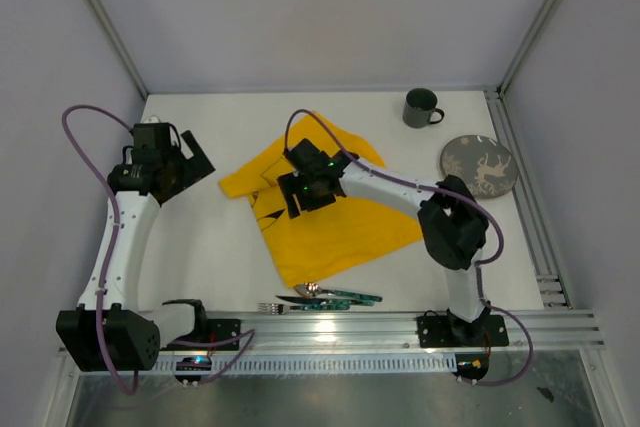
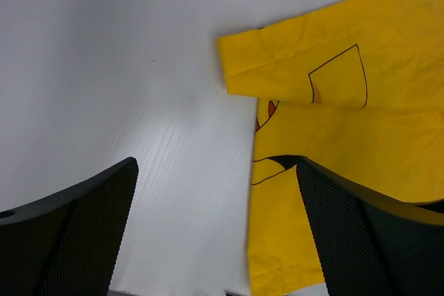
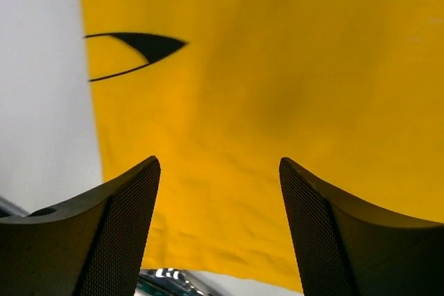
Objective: Set the dinner table for one person
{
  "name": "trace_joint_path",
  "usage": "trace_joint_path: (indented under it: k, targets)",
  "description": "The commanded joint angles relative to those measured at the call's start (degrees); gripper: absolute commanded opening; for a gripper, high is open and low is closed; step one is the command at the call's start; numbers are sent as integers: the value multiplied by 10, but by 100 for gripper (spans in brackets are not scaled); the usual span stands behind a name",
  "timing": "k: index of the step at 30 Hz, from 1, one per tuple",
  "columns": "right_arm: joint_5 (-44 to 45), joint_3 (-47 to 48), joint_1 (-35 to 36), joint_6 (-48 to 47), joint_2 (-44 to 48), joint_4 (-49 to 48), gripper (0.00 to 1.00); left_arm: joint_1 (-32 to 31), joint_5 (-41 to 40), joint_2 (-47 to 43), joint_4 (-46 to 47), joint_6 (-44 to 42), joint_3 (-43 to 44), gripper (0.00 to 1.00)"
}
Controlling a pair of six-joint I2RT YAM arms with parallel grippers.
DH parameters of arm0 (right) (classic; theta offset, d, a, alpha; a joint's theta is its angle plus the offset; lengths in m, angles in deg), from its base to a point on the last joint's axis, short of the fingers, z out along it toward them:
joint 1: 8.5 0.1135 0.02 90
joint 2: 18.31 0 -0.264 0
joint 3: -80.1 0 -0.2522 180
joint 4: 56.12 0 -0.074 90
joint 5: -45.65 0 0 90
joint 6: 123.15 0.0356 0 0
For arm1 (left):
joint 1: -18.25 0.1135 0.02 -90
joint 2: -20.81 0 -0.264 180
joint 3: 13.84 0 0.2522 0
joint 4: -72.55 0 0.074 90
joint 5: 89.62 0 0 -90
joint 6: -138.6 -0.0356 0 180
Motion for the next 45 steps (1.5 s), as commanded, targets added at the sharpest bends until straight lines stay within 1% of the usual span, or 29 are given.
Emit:
trace_joint_path:
  k: [1, 4, 6, 10, 19, 26, 29, 32, 36, 41, 45]
  targets:
    - [126, -71, -73, 0, 87, -14, 74, -1, 7, -4, 10, -1, 0, 99]
    - [124, -128, -124, 0, 113, -34, 74, -1, 10, -1, 14, 1, -2, 99]
    - [124, -150, -139, -2, 117, -43, 74, -1, 13, 1, 14, 3, -3, 99]
    - [116, -163, -155, -6, 102, -48, 74, -1, 14, 6, 14, 4, -1, 99]
    - [86, -171, -156, 8, 74, -43, 74, -1, 10, 2, 13, 4, 1, 99]
    - [52, -171, -156, 37, 54, -16, 74, -1, 8, 5, 12, 2, 5, 99]
    - [6, -178, -156, 57, 59, -10, 74, -1, 7, 6, 11, 0, 8, 99]
    - [-31, -207, -156, 82, 76, -11, 74, -1, 7, 8, 11, 0, 12, 99]
    - [-66, -274, -156, 115, 113, -21, 74, -1, 10, 13, 14, 1, 13, 99]
    - [-125, -348, -145, 173, 159, -55, 74, -1, 11, 23, 18, 1, 14, 99]
    - [-126, -362, -126, 185, 185, -46, 74, -1, 12, 26, 19, -1, 13, 99]
